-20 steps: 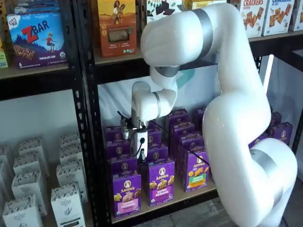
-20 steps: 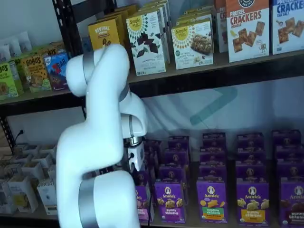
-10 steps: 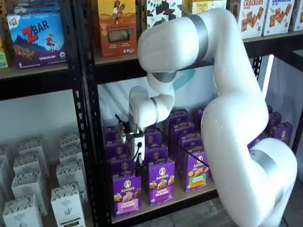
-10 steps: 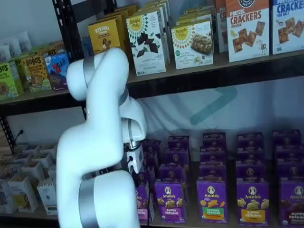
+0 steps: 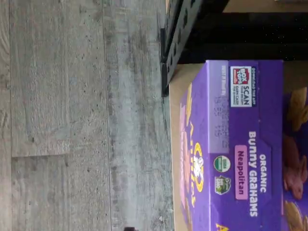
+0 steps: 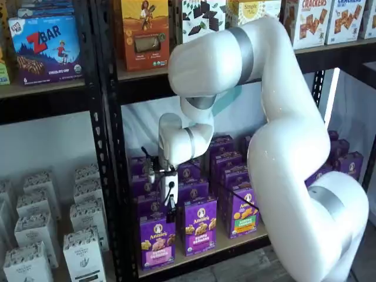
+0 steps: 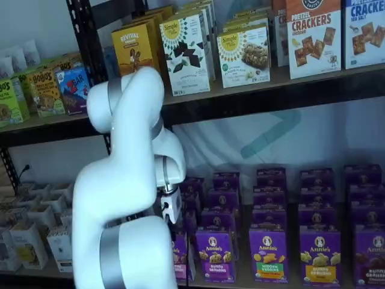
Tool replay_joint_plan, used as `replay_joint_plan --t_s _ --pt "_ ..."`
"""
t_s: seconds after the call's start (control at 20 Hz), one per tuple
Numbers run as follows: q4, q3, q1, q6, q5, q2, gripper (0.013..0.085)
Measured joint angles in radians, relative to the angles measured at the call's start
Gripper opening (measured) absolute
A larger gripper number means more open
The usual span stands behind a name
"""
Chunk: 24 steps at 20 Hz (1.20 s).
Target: Pick up the purple box with a pink patch in the middle, on the bottom shelf, the first box from the left
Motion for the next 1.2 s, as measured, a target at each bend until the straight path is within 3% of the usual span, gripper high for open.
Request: replay_joint_plan --t_s 0.5,1.2 --pt "-0.029 -0.042 0.009 0.035 -0.008 0.055 0.0850" --pt "-0.052 -0.064 0.003 0.048 -0.018 0.095 0.0850"
